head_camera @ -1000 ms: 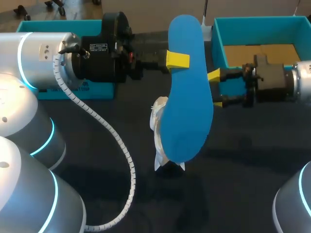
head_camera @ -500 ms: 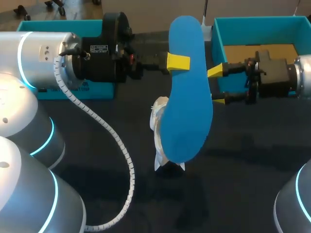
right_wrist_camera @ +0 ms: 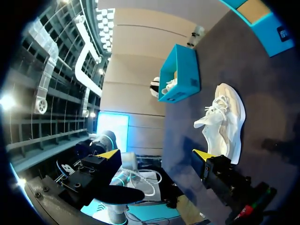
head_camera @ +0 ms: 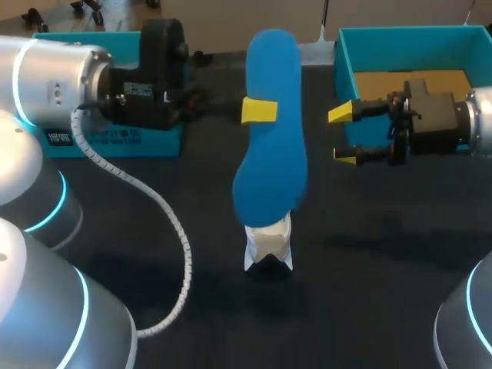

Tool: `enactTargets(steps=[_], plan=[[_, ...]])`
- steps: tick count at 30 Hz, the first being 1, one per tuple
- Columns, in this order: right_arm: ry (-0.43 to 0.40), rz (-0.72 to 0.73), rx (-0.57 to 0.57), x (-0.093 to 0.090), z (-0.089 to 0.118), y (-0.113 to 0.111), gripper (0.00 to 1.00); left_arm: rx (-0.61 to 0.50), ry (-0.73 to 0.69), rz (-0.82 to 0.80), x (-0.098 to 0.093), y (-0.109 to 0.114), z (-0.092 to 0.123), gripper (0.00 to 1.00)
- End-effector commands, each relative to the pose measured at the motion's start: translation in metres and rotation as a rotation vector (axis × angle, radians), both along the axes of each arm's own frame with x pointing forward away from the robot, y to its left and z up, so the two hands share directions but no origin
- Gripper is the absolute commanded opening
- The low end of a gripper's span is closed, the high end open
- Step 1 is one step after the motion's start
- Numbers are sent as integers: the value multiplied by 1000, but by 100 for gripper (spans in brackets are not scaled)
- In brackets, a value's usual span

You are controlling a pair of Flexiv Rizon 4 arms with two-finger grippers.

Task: Take the shoe out of the shoebox, open the shoe tongue, remove and reinsert the insole, then place the shoe into the shoebox

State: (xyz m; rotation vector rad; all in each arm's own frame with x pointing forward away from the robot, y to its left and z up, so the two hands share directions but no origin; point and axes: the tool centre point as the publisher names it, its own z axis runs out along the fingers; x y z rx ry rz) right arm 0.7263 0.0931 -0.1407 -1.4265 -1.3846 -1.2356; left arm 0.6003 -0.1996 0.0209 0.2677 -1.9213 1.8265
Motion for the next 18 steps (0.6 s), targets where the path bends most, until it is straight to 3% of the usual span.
enactTargets(steps=[1,10,18], plan=[[0,-1,0,1,-1,2,100,-28,-241,6,1,13,-12,0],[0,-1,0,1,-1,2,100,-46,-639,15,15,25,-39,0],[0,-1,0,1,-1,2,100,-151,-1045,66,37,26,-48,0]])
